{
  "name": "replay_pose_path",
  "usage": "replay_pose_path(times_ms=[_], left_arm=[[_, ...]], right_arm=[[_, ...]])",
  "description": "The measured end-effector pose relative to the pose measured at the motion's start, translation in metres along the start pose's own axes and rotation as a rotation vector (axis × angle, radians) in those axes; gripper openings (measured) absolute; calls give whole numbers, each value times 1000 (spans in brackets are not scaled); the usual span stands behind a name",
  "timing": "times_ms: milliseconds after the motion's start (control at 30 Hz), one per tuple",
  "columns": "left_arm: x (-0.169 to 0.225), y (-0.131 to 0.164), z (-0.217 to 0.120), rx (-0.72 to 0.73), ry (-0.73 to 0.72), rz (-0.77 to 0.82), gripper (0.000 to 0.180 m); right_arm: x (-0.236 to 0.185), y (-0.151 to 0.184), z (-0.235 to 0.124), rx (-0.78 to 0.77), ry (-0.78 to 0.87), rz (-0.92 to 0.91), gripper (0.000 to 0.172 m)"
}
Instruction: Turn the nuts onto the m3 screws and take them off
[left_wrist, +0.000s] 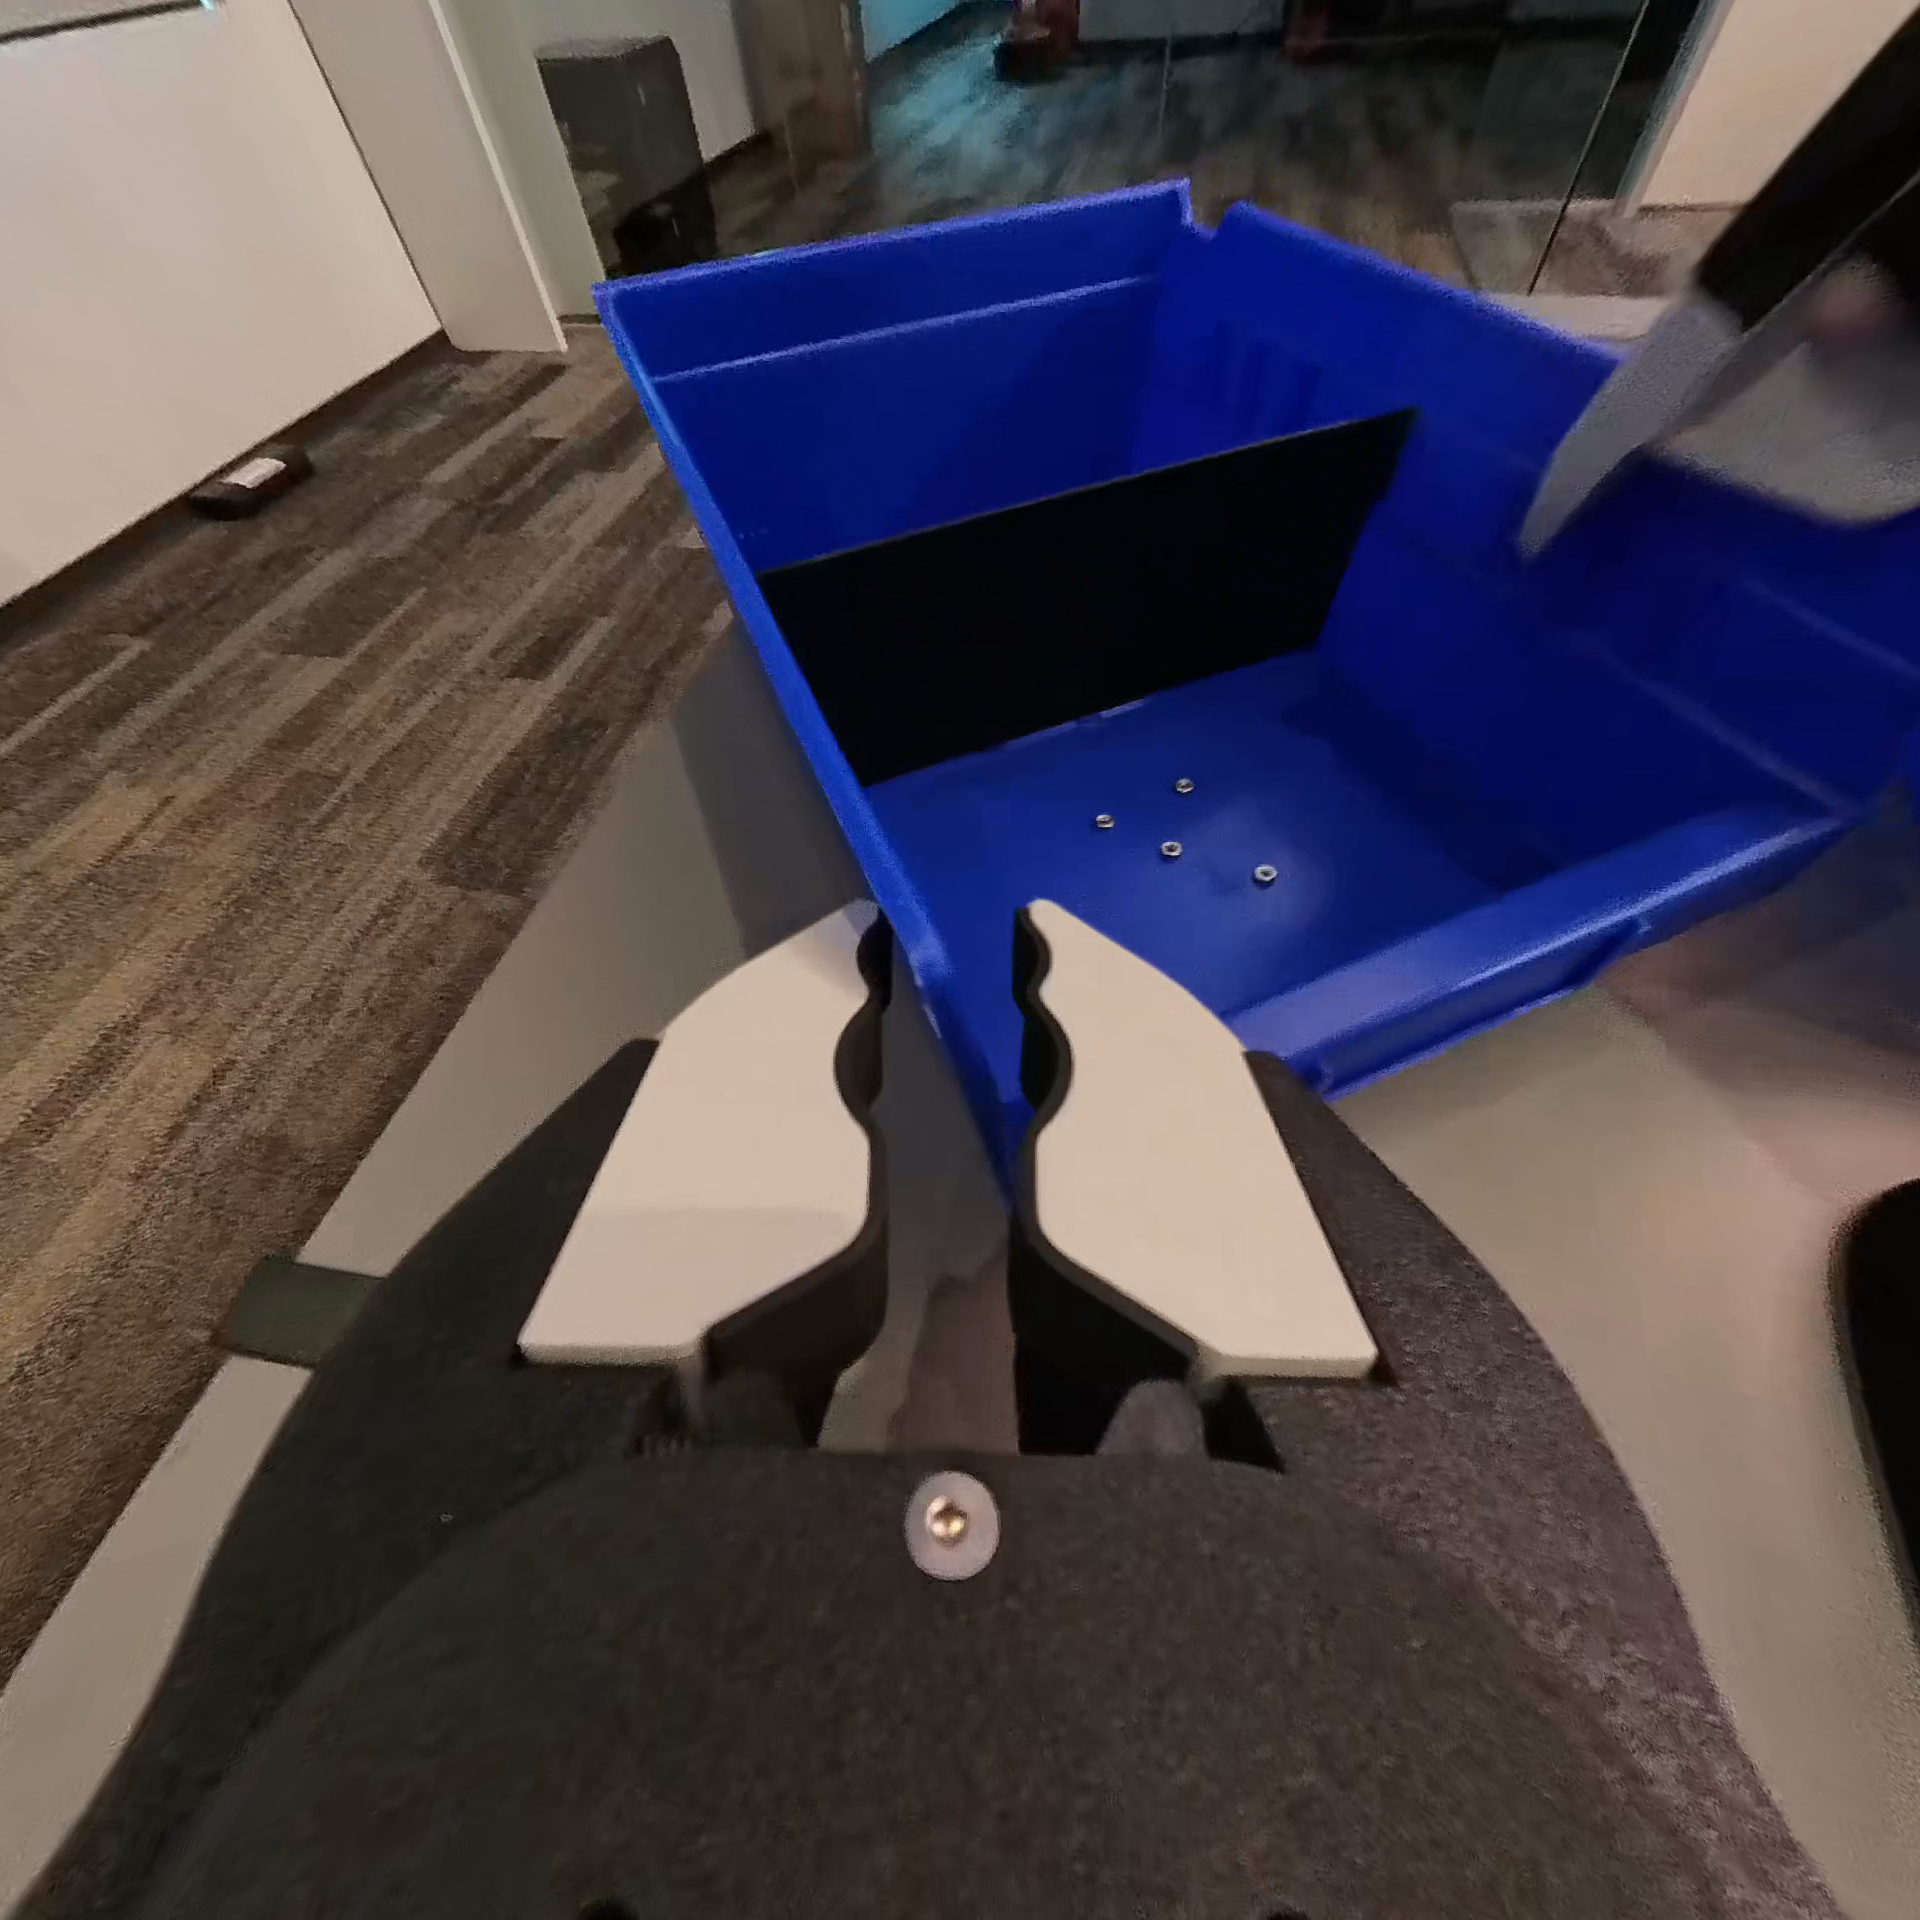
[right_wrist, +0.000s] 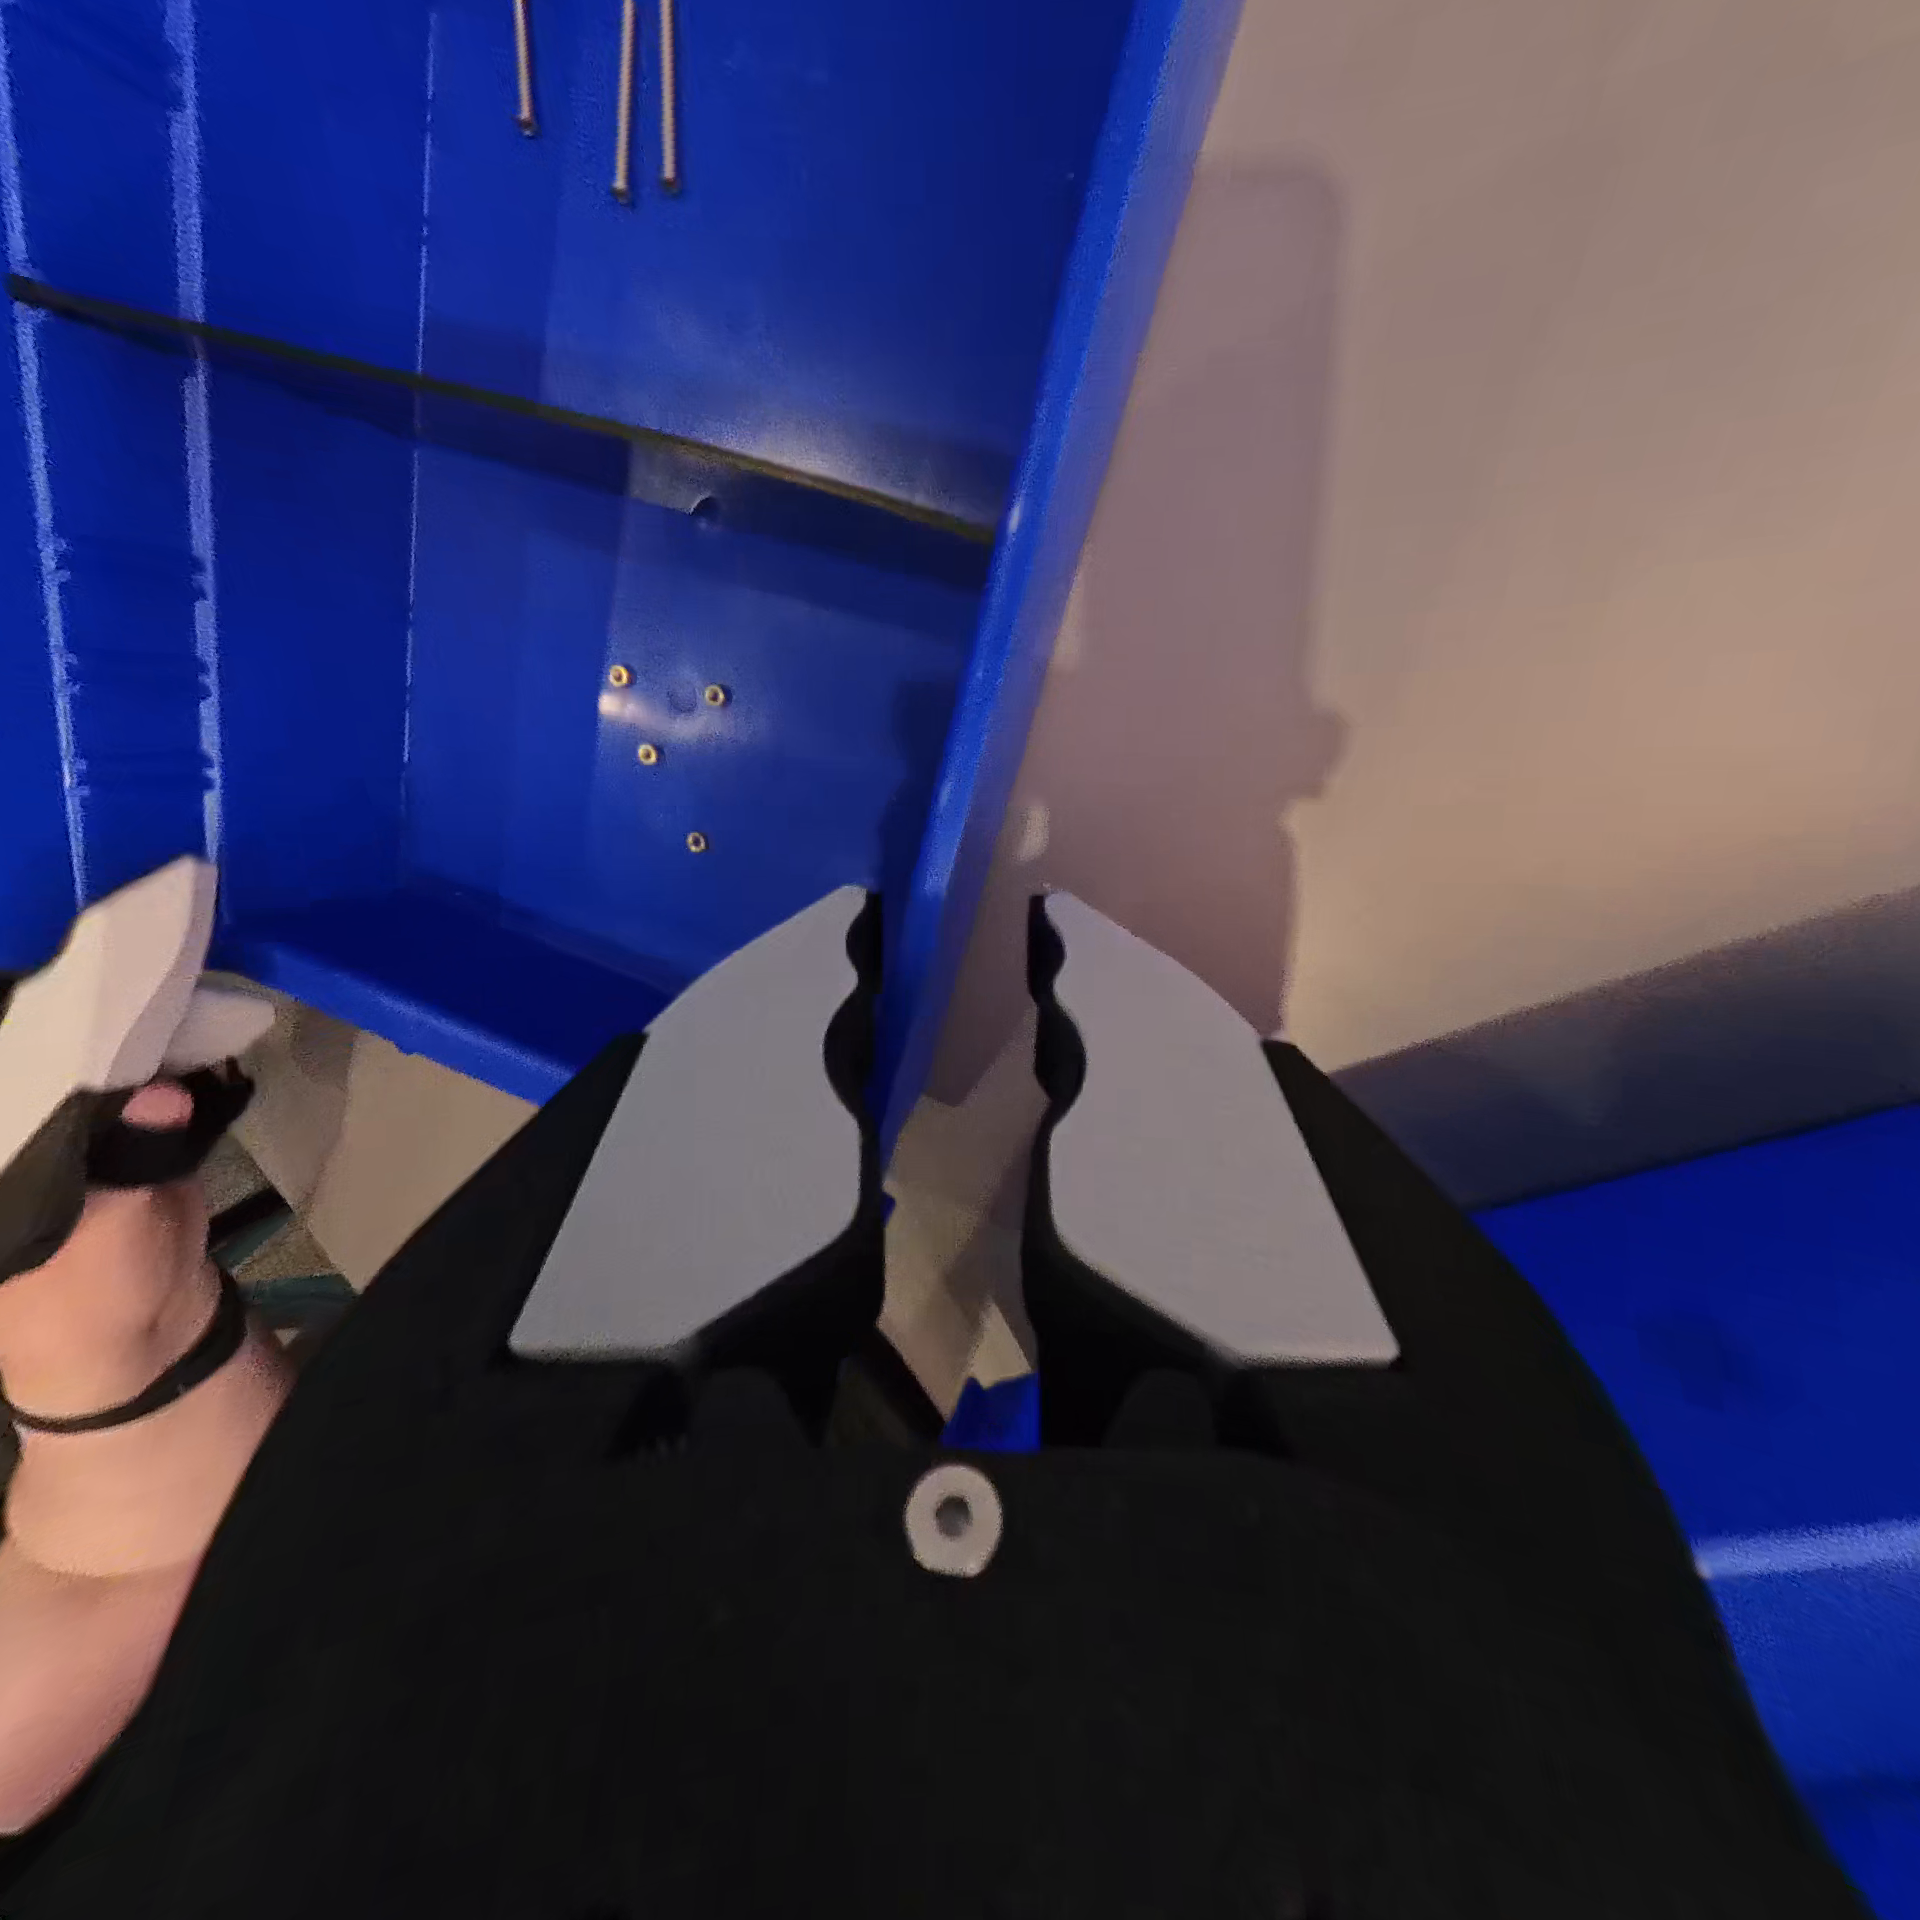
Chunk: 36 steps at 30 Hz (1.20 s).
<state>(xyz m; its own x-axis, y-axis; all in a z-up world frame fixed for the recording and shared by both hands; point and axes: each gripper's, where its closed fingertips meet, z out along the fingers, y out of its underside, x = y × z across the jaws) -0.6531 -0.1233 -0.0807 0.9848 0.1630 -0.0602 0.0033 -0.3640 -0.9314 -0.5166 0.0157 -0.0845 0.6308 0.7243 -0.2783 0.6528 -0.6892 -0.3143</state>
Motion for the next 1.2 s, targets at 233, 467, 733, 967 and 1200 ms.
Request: replay_pose_path(times_ms=[233,467,733,967,1200], left_arm=[[-6,-3,14,-10,102,62,18],[-30,-10,37,-14,217,167,15],[-51,-21,69,-20,351,214,12],[-55,-25,84,-40,368,227,9],[-56,-36,74,70,328,131,23]], right_arm=[[-13,8,-55,140,-84,-152,29],[24,75,-125,285,-14,-211,26],[146,182,-176,341,299,82,56],[159,193,-146,397,79,376,33],[159,189,-161,413,233,365,66]])
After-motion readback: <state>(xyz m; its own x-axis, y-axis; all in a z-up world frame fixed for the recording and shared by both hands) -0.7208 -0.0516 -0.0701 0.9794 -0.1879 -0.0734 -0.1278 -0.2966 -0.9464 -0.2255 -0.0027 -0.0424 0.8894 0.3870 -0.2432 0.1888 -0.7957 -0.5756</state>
